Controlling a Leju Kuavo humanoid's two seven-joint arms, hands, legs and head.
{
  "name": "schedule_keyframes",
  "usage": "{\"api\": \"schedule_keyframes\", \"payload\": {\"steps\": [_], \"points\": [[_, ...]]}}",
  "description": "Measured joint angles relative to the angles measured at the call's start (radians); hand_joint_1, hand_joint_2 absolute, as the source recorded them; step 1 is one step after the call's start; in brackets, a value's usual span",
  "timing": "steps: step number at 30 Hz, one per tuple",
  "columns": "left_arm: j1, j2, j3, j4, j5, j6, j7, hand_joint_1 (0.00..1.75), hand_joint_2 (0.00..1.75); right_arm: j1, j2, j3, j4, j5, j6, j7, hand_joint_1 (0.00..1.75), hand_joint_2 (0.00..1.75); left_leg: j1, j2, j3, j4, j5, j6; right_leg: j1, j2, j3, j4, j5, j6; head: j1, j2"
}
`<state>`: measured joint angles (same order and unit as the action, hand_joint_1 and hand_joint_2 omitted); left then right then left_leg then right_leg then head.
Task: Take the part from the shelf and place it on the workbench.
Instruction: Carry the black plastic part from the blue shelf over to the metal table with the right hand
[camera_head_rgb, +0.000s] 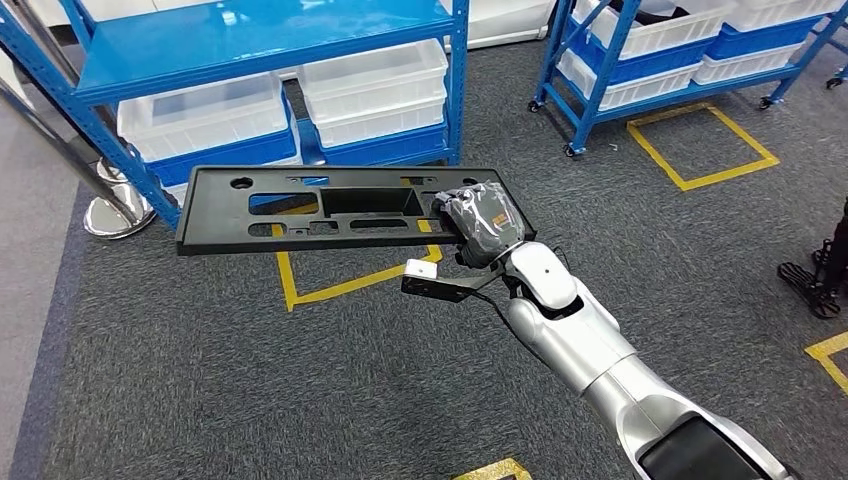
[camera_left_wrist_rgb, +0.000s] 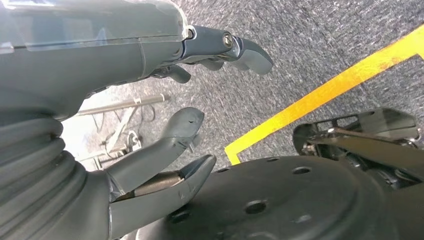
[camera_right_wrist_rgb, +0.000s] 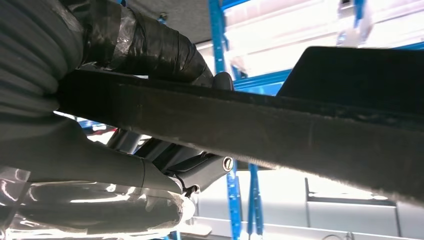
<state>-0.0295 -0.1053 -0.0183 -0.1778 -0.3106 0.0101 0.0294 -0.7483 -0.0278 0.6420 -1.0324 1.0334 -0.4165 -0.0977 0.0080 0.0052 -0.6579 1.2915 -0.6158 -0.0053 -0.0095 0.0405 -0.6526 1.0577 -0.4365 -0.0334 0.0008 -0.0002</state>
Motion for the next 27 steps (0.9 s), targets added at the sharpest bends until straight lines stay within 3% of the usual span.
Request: {"api": "schedule_keyframes", "payload": {"steps": [1, 3, 5, 7, 8, 10, 12, 14, 15, 17, 19, 21, 23, 25, 27], "points": [[0.0, 0.0, 0.0, 0.0, 0.0, 0.0, 0.0, 0.0, 1.75, 0.0, 0.0, 0.0, 0.0, 0.0, 0.0, 0.0, 1.68, 1.75, 0.0, -0.008, 0.028, -0.058, 0.037, 0.006, 0.001, 0.012, 0.0, 0.0, 0.002, 0.002, 0.0, 0.0], [0.003, 0.0, 0.0, 0.0, -0.001, 0.0, 0.0, 0.0, 1.75, -0.003, 0.001, 0.0, 0.0, 0.0, 0.0, -0.001, 1.68, 1.75, 0.0, -0.051, 0.089, -0.194, 0.098, 0.019, 0.001, 0.036, -0.002, 0.001, 0.008, 0.009, 0.0, 0.0], [0.004, 0.001, 0.001, 0.0, -0.003, 0.0, 0.0, 0.0, 1.75, -0.005, 0.003, 0.0, 0.0, 0.0, 0.0, 0.0, 1.68, 1.75, -0.002, -0.08, 0.115, -0.256, 0.113, 0.024, -0.003, 0.056, -0.01, 0.0, 0.017, 0.021, 0.0, 0.0], [0.001, 0.0, 0.001, 0.0, -0.003, 0.0, 0.0, 0.0, 1.75, -0.005, 0.004, 0.0, 0.0, 0.0, 0.0, 0.002, 1.68, 1.75, -0.002, -0.064, 0.118, -0.267, 0.12, 0.027, -0.006, 0.075, -0.017, -0.006, 0.028, 0.038, 0.0, 0.0], [-0.001, -0.001, 0.001, 0.0, -0.003, 0.001, 0.001, 0.0, 1.75, -0.004, 0.004, 0.0, 0.0, 0.001, 0.0, 0.004, 1.68, 1.75, 0.0, -0.052, 0.119, -0.276, 0.127, 0.031, -0.004, 0.067, -0.02, -0.005, 0.027, 0.044, 0.001, 0.0], [-0.002, -0.002, 0.001, 0.0, -0.004, -0.001, -0.001, 0.0, 1.75, -0.007, 0.004, 0.0, 0.001, 0.003, 0.0, 0.006, 1.68, 1.75, 0.004, -0.026, 0.121, -0.292, 0.142, 0.041, 0.001, 0.019, -0.044, 0.044, -0.011, 0.053, 0.003, 0.0], [0.002, 0.0, 0.002, 0.0, -0.004, -0.011, -0.008, 0.0, 1.75, -0.01, 0.008, 0.002, 0.004, 0.01, 0.0, 0.013, 1.68, 1.75, 0.002, 0.0, 0.115, -0.292, 0.146, 0.046, 0.0, -0.028, -0.095, 0.164, -0.081, 0.058, 0.005, 0.0], [0.006, 0.005, 0.002, 0.0, -0.004, -0.023, -0.017, 0.0, 1.75, -0.01, 0.013, 0.005, 0.009, 0.02, 0.0, 0.022, 1.68, 1.75, 0.001, 0.025, 0.108, -0.287, 0.146, 0.046, -0.003, -0.037, -0.125, 0.251, -0.113, 0.063, 0.005, 0.0], [0.006, 0.007, 0.003, 0.0, -0.004, -0.027, -0.019, 0.0, 1.75, -0.01, 0.016, 0.006, 0.012, 0.024, 0.0, 0.026, 1.68, 1.75, 0.001, 0.037, 0.105, -0.284, 0.145, 0.045, -0.004, -0.04, -0.114, 0.245, -0.104, 0.063, 0.005, 0.0], [0.006, 0.01, 0.004, 0.0, -0.005, -0.031, -0.021, 0.0, 1.75, -0.013, 0.021, 0.009, 0.017, 0.031, 0.0, 0.033, 1.68, 1.75, 0.001, 0.058, 0.103, -0.278, 0.142, 0.04, -0.002, -0.061, -0.04, 0.13, -0.053, 0.058, 0.005, 0.0], [0.006, 0.011, 0.004, 0.0, -0.007, -0.032, -0.02, 0.0, 1.75, -0.021, 0.029, 0.013, 0.021, 0.037, 0.0, 0.04, 1.68, 1.75, -0.004, 0.076, 0.102, -0.272, 0.137, 0.032, 0.007, -0.1, 0.024, 0.018, -0.024, 0.044, 0.005, 0.0], [0.005, 0.013, 0.004, 0.0, -0.011, -0.032, -0.018, 0.0, 1.75, -0.028, 0.035, 0.016, 0.023, 0.042, -0.001, 0.044, 1.68, 1.75, -0.009, 0.092, 0.102, -0.27, 0.136, 0.023, 0.016, -0.11, 0.033, -0.008, -0.023, 0.03, 0.005, 0.0], [0.002, 0.015, 0.004, 0.0, -0.014, -0.032, -0.018, 0.0, 1.75, -0.03, 0.037, 0.019, 0.025, 0.05, -0.001, 0.05, 1.68, 1.75, -0.007, 0.101, 0.104, -0.268, 0.131, 0.012, 0.014, -0.087, 0.031, -0.014, -0.017, 0.02, 0.005, 0.0], [0.003, 0.018, 0.005, 0.0, -0.015, -0.033, -0.017, 0.0, 1.75, -0.032, 0.041, 0.022, 0.026, 0.058, -0.001, 0.056, 1.68, 1.75, -0.003, 0.068, 0.089, -0.227, 0.096, 0.001, 0.008, -0.067, 0.03, -0.021, -0.009, 0.007, 0.005, 0.0], [0.007, 0.021, 0.005, 0.0, -0.015, -0.035, -0.016, 0.0, 1.75, -0.034, 0.048, 0.026, 0.027, 0.061, -0.001, 0.059, 1.68, 1.75, 0.0, 0.019, 0.037, -0.11, 0.031, -0.005, 0.006, -0.043, 0.025, -0.022, -0.003, -0.001, 0.004, 0.0]]}}
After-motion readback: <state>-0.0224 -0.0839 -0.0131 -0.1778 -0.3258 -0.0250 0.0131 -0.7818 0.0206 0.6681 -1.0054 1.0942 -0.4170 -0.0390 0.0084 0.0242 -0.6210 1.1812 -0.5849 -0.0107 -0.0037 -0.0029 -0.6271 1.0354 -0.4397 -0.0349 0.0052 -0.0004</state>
